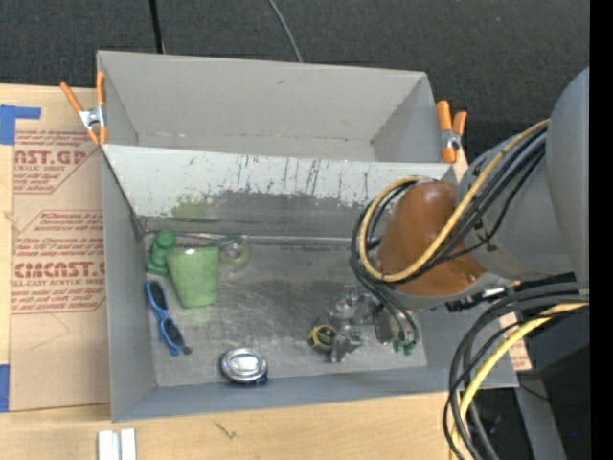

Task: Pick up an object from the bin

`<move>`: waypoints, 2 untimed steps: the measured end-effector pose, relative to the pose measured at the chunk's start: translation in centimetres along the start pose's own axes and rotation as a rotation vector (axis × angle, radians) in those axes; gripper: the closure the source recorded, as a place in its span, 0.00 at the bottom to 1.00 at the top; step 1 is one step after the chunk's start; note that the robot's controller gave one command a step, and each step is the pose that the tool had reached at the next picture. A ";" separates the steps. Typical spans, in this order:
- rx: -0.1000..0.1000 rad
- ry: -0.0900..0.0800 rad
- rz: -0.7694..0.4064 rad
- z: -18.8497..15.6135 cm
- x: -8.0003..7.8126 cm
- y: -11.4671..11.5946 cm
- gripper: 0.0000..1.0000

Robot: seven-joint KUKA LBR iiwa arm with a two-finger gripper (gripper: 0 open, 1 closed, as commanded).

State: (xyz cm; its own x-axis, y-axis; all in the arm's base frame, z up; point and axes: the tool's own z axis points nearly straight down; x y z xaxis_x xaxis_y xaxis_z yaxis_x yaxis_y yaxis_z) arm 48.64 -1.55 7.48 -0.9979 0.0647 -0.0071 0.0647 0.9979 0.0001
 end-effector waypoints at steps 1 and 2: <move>0.000 0.007 0.000 -0.7 0.0 0.0 1.00; 0.000 0.008 0.000 -0.8 0.0 0.0 1.00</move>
Offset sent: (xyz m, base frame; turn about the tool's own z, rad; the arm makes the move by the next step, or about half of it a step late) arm 0.0000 0.0001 0.0074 0.0000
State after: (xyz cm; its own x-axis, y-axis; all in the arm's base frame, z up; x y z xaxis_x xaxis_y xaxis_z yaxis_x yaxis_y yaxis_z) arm 48.59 -1.50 8.33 -0.9979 0.0642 0.0008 0.0642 0.9979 -0.0002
